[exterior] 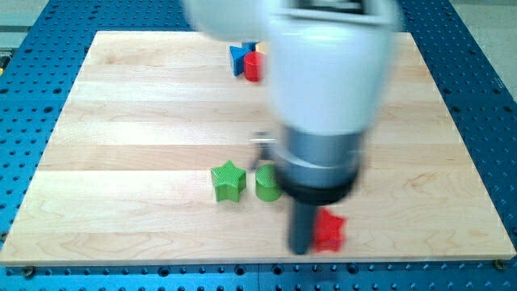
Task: Slide the green circle above the red star
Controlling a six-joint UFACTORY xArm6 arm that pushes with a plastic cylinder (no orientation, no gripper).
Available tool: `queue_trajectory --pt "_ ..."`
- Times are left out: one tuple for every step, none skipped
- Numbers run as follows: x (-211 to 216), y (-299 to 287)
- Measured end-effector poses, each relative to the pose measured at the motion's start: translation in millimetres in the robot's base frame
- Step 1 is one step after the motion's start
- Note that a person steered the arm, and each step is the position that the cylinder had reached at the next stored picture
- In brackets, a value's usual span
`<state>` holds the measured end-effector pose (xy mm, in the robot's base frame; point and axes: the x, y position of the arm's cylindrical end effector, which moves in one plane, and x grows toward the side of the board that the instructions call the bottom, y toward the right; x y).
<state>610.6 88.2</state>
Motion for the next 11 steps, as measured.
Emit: queue_trajectory --pt "-3 95" --pt "-13 71" --pt "-25 -22" --pt "-35 -96" --pt "-91 -88" --pt "-110 -51" --pt "-108 46" --pt "-109 71" --pt "-131 82" --pt "-113 111" --pt "-113 105"
